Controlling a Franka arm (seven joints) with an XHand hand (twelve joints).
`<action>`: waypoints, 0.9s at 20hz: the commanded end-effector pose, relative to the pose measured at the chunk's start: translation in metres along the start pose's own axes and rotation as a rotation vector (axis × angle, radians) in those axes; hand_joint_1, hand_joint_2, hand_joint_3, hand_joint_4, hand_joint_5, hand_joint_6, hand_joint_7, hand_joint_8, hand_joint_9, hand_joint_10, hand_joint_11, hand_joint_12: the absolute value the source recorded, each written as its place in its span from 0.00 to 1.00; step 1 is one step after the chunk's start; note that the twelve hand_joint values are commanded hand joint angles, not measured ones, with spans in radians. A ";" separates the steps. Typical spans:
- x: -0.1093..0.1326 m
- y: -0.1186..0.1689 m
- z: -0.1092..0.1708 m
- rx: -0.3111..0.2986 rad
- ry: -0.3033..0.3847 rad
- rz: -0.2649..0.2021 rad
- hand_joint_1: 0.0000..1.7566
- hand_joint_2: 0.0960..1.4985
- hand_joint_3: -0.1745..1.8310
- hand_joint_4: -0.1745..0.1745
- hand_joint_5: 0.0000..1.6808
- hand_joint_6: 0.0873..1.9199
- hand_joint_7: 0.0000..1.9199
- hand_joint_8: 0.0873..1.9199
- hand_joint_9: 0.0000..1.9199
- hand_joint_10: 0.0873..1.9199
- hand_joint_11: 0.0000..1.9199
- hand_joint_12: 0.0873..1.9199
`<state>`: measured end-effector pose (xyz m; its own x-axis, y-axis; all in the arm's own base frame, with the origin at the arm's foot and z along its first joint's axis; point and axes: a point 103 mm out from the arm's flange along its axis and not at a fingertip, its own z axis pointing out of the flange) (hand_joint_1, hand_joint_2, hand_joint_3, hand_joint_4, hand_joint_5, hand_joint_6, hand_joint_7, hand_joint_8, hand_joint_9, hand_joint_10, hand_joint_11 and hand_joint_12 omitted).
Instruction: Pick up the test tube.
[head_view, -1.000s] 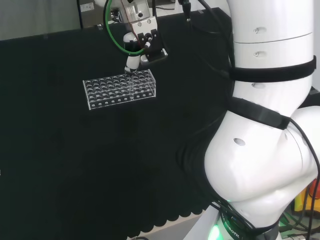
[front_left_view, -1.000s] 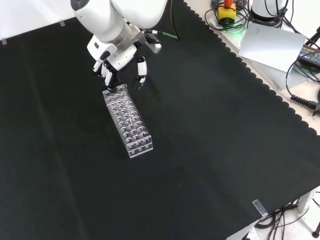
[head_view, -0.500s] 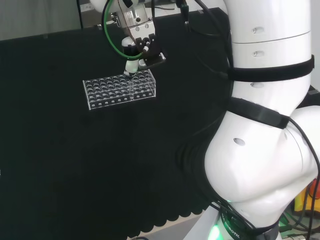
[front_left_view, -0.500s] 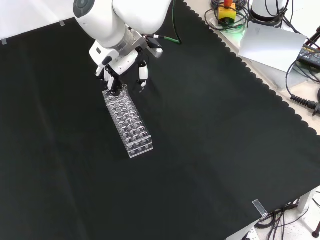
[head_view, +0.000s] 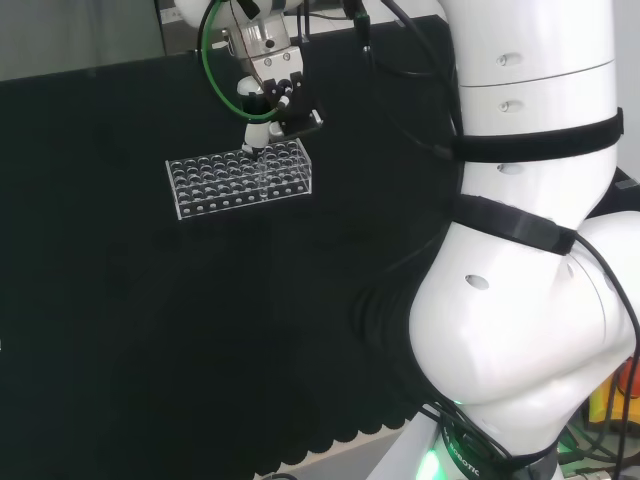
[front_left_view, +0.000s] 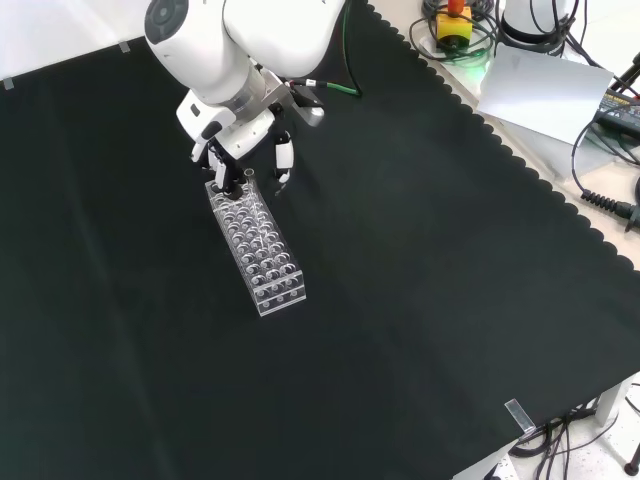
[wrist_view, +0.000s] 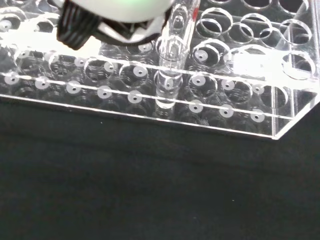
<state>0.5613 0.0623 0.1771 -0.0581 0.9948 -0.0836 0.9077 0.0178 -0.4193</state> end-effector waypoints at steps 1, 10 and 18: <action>0.001 0.003 0.001 -0.009 0.010 0.005 0.59 0.38 0.42 0.08 0.53 0.32 0.64 0.33 0.52 0.29 0.25 0.71; -0.005 0.010 0.001 -0.064 0.096 0.067 0.68 0.57 0.20 0.01 0.73 0.29 0.81 0.22 0.75 0.25 0.50 0.58; -0.010 0.014 -0.001 -0.096 0.274 0.125 0.75 0.36 0.45 0.00 0.78 0.27 0.71 0.28 0.82 0.28 0.65 0.44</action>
<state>0.5714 0.0586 0.1708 0.0884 0.9953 0.0391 0.9328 -0.0690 -0.3538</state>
